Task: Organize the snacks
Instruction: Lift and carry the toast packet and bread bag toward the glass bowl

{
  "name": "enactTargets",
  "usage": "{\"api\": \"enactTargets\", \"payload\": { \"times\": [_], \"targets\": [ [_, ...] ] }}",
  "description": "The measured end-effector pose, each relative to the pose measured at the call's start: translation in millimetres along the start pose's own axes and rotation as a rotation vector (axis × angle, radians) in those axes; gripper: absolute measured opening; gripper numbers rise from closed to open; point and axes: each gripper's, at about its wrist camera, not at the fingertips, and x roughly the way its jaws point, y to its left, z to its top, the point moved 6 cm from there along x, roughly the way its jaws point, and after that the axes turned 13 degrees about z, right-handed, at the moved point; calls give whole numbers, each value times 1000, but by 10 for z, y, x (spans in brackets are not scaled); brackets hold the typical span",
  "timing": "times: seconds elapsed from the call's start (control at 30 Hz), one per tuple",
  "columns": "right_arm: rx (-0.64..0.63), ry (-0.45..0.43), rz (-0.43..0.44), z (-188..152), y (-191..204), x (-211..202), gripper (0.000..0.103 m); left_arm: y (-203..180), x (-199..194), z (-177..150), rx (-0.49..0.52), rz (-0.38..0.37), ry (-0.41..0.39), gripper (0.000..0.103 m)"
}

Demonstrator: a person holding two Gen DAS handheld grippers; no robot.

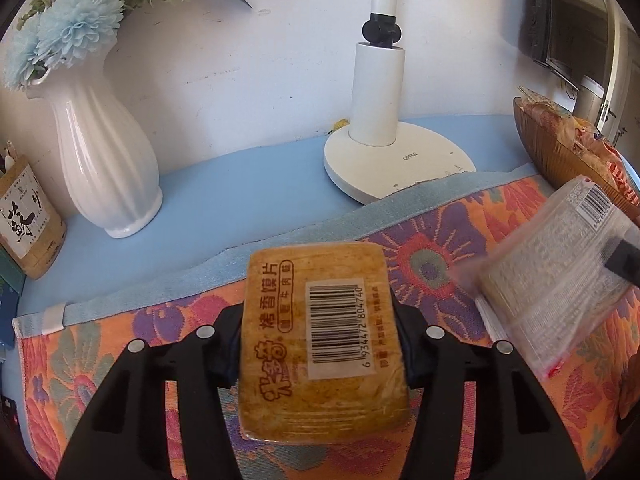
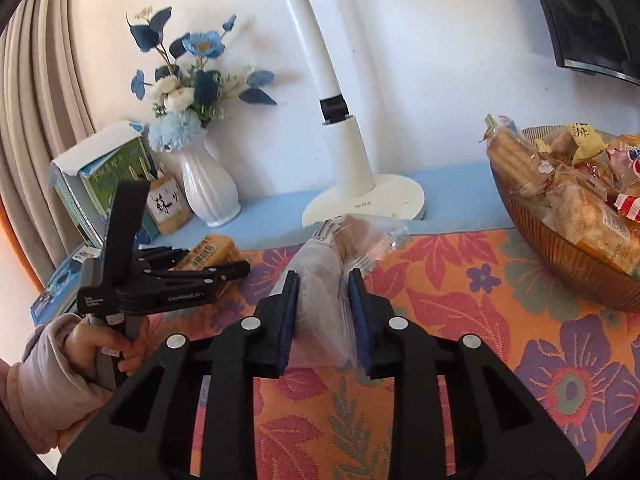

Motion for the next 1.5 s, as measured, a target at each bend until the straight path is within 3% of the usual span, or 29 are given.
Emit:
{"api": "enactTargets", "payload": {
  "times": [0.2, 0.3, 0.37, 0.4, 0.53, 0.63, 0.73, 0.83, 0.9, 0.93, 0.97, 1.03, 1.13, 1.3, 1.5],
  "targets": [
    [-24, -46, 5, 45, 42, -116, 26, -20, -26, 7, 11, 17, -14, 54],
    [-69, 71, 6, 15, 72, -77, 34, 2, -25, 8, -2, 12, -11, 54],
    [-147, 150, 5, -2, 143, -139, 89, 4, -8, 5, -9, 5, -5, 54],
    [-188, 175, 23, 21, 191, -194, 100, -1, 1, 4, -10, -1, -1, 54],
    [-310, 269, -15, 138, 190, -184, 100, -34, 43, -2, 7, -18, 17, 54],
    [-197, 420, -26, 56, -44, 150, 100, -48, 42, -1, 14, -21, 15, 54],
    [-73, 574, -69, -281, -264, 478, 100, -53, 37, -2, 14, -21, 14, 55],
    [28, 461, -17, -288, -367, 514, 100, -55, 40, -3, 12, -23, 17, 55],
    [-22, 439, -82, -284, -294, 546, 94, -60, 51, -8, 13, -26, 24, 54],
    [-53, 421, -94, -278, -205, 537, 83, -61, 52, -10, 12, -28, 26, 54],
    [-69, 399, -105, -263, -148, 523, 64, -66, 52, -6, 12, -30, 26, 54],
    [-34, 331, -83, -224, -126, 463, 45, -56, 35, 5, 8, -20, 13, 53],
    [71, 211, -25, -151, -134, 327, 29, 9, -151, 70, -18, 15, -97, 53],
    [107, 71, 22, 43, -14, 44, 22, -1, -264, 87, -10, 12, -143, 53],
    [146, -75, 47, 581, -100, -473, 21, 156, -420, 210, -129, -15, -119, 53]
  ]
}}
